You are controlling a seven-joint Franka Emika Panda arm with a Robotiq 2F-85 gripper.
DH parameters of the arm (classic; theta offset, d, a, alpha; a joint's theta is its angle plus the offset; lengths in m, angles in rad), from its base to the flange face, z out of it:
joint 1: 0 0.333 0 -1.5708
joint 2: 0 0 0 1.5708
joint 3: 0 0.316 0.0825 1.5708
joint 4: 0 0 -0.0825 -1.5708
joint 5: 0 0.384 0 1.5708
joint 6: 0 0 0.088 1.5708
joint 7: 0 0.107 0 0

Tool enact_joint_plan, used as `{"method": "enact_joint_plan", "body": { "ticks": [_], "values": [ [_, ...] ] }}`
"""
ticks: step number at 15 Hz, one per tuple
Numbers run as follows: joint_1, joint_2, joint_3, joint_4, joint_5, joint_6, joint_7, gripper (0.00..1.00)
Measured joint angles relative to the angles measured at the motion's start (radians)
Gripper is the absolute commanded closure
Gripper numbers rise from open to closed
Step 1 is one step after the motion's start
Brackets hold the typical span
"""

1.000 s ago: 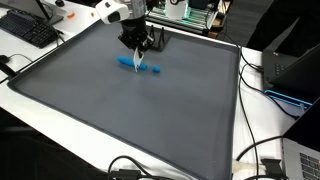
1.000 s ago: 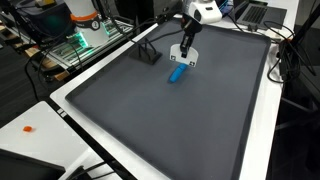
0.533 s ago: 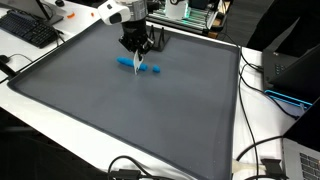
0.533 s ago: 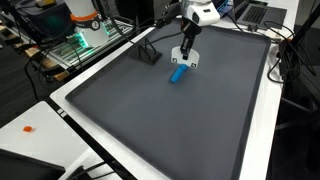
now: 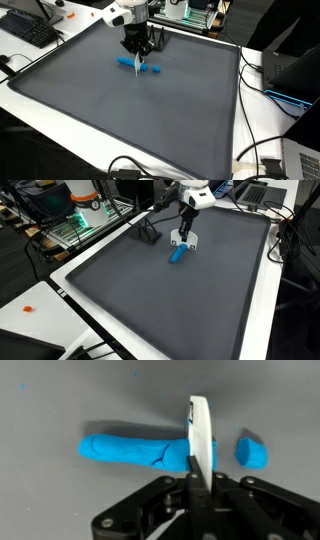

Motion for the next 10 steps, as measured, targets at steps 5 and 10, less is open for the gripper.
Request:
{"method": "enact_joint_plan", "body": {
  "ticks": [5, 10],
  "values": [
    [0.000, 0.003, 0.001, 0.000, 0.005, -0.003, 0.000, 0.99],
    [-0.001, 0.003, 0.008, 0.004, 0.062, -0.021, 0.000, 0.99]
  ]
}}
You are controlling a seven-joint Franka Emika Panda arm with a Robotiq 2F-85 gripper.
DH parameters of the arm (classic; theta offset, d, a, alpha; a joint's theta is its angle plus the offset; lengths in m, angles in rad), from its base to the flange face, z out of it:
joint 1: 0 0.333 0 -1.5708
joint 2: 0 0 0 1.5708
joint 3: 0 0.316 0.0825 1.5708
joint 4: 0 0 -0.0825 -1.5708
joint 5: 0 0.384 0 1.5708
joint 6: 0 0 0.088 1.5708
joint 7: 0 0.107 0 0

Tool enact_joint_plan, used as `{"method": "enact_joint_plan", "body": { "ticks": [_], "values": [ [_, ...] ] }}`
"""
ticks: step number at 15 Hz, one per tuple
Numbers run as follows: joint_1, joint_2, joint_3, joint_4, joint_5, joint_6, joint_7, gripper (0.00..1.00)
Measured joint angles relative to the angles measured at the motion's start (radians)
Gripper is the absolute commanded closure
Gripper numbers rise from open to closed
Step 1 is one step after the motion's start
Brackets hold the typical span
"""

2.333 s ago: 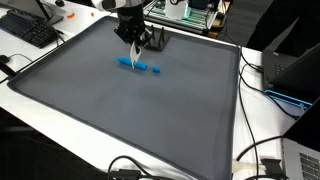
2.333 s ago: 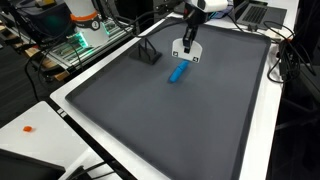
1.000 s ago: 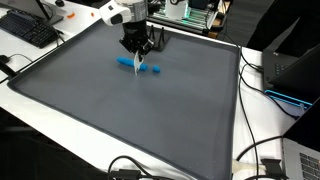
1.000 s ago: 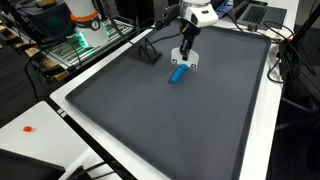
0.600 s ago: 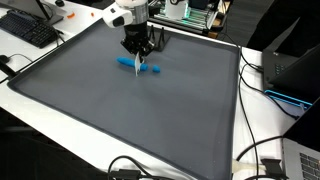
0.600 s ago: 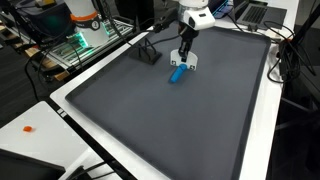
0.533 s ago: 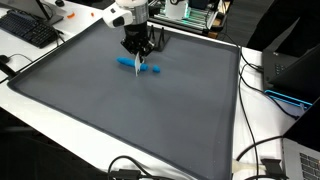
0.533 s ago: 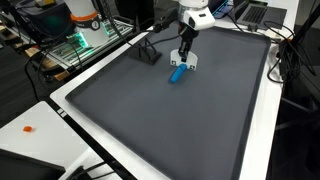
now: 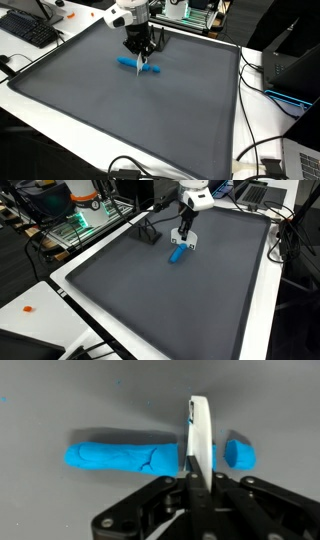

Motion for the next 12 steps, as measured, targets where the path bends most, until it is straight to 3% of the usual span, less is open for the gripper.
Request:
{"method": "enact_joint_plan", "body": {
  "ticks": [12],
  "values": [
    [0.000, -0.001, 0.007, 0.033, 0.037, -0.124, 0.005, 0.99]
  ]
}}
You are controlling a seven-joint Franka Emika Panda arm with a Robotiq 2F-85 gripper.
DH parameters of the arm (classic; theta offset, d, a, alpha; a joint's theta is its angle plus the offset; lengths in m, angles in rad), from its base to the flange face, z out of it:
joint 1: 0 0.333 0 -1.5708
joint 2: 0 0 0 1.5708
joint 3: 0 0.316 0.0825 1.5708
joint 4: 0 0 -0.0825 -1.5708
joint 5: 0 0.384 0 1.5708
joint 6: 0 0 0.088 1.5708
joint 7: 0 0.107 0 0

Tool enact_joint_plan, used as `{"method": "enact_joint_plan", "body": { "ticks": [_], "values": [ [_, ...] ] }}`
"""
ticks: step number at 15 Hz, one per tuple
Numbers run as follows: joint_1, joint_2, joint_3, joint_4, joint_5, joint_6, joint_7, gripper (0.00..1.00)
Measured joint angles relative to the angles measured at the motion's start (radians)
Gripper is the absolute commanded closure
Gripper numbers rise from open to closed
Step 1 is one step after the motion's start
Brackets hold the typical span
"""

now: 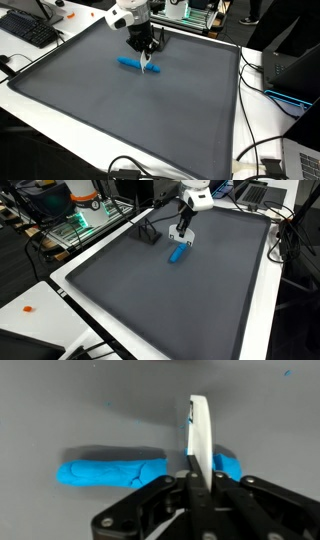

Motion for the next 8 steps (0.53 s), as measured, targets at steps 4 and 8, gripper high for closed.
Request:
{"method": "enact_joint_plan", "body": {
  "ticks": [4, 8],
  "values": [
    [0.000, -0.006, 0.000, 0.006, 0.002, -0.021, 0.000, 0.99],
    [0.000, -0.026, -0.007, 0.024, -0.009, -0.025, 0.000, 0.99]
  ]
}}
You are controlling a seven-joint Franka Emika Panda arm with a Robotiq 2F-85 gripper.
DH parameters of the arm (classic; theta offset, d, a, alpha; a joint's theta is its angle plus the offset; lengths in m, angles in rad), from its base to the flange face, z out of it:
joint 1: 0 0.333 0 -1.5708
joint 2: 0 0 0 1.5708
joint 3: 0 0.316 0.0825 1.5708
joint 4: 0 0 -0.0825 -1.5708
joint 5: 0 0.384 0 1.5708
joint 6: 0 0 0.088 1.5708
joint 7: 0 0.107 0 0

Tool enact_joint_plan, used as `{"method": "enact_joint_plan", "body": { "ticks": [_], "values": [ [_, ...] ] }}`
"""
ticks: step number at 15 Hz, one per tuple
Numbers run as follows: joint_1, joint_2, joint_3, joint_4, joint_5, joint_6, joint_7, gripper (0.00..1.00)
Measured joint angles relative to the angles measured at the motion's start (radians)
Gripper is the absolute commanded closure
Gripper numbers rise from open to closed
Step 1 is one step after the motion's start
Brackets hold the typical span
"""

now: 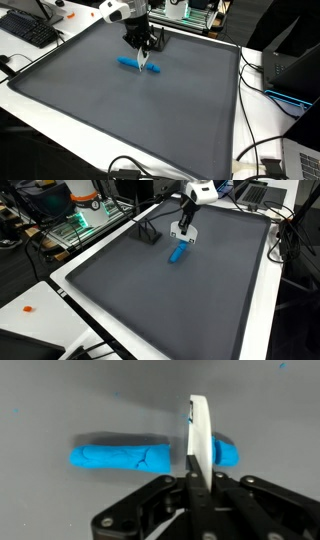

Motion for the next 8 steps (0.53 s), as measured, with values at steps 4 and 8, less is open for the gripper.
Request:
{"method": "enact_joint_plan", "body": {
  "ticks": [4, 8],
  "values": [
    [0.000, -0.032, -0.012, 0.013, -0.031, -0.002, 0.000, 0.99],
    [-0.004, -0.046, -0.028, 0.021, -0.067, -0.002, 0.000, 0.99]
  ]
}}
